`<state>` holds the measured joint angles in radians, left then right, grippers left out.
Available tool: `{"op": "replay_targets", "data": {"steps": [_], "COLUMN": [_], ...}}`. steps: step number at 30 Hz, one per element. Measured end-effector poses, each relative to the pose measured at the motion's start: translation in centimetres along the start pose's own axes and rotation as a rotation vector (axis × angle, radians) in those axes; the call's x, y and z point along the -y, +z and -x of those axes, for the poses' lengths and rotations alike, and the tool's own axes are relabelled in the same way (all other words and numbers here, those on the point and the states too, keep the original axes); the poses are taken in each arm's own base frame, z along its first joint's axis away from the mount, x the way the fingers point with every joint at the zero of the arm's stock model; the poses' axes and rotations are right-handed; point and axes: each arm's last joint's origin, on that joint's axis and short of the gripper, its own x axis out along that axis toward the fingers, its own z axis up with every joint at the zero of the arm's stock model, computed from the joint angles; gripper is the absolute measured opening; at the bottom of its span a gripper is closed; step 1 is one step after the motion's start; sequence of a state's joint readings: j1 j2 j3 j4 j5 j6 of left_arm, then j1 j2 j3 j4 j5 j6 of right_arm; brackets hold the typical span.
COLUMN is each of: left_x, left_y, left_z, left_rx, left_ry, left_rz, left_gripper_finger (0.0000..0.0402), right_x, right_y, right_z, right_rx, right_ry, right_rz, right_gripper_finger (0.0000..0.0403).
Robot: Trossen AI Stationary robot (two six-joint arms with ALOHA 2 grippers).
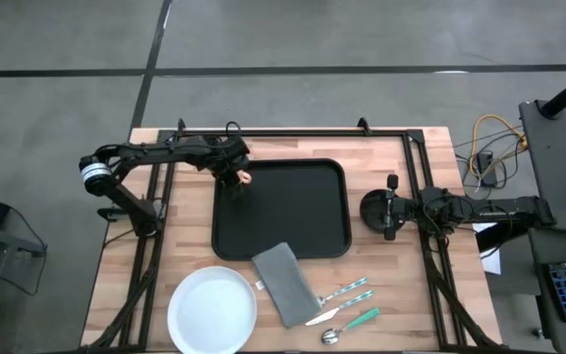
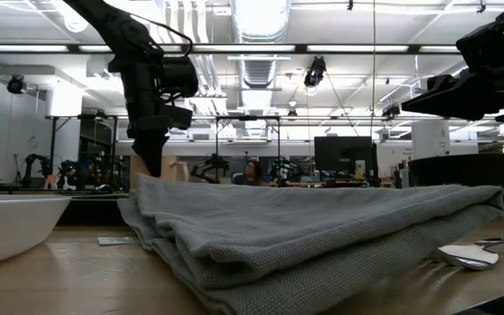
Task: Set up tray
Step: Put the orange cup on the black tray, then put the white plate on the black tray
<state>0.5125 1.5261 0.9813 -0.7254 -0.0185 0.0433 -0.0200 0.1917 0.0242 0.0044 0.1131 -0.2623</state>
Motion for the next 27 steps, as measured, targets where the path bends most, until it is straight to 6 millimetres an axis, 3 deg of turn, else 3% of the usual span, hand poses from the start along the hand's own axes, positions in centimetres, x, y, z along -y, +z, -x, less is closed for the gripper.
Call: {"op": "replay_targets", "data": {"steps": [10, 20, 27], "left_x": [-0.2, -0.2, -0.1], "left_y": [0.1, 0.1, -0.3], "left_z": [0.1, 1.1, 3.6], "left_rx": [0.011, 0.055, 0.141], "left_ry": [0.053, 0.054, 0.057], "left_rz": [0.001, 0.002, 0.005], "left_gripper_finger": [0.0144, 0.0147, 0.0147], "right_x": [0.0, 0.0, 0.0], "right_y": [0.0, 0.0, 0.0], "right_z": [0.0, 0.0, 0.0], "right_rx": [0.000, 0.000, 0.000], "right_ry": [0.000, -0.001, 0.000], "right_rz": [0.000, 0.000, 0.000], "right_gripper_finger": [0.0123, 0.0123, 0.0123]}}
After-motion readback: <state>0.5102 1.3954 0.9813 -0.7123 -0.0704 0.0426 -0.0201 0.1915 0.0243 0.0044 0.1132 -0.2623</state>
